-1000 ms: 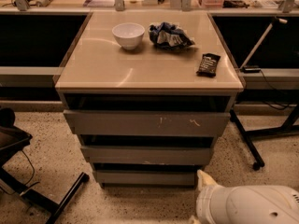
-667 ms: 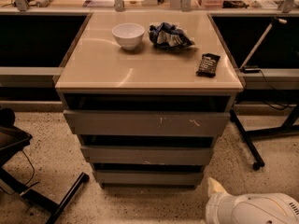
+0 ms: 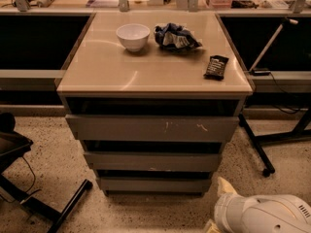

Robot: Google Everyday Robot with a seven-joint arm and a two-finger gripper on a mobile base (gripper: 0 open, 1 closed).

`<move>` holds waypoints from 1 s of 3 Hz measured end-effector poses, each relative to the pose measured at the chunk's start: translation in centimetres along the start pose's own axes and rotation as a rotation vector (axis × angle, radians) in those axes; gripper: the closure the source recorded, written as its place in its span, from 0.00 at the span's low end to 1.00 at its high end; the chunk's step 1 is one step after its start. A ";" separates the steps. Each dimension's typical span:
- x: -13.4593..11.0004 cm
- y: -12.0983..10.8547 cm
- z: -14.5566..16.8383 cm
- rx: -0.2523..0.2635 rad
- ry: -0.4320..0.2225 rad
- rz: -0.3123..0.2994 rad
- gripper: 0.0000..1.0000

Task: Open bottom drawer

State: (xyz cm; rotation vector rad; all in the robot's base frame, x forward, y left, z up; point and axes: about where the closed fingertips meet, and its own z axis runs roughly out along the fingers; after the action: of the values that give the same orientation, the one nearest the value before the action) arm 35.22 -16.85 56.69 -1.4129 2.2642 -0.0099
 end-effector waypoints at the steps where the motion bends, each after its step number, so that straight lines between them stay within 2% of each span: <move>1: -0.3 -2.5 3.5 0.012 -0.041 0.058 0.00; 2: -0.2 -7.3 9.1 0.063 -0.097 0.145 0.00; 3: 0.2 -10.4 14.9 0.102 -0.130 0.229 0.00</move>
Offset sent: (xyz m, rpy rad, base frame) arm 0.1554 -0.0048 -0.2571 0.2336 0.0361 -0.3178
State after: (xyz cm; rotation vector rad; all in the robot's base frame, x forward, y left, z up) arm 49.78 -18.38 45.97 -1.0654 2.2696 0.0390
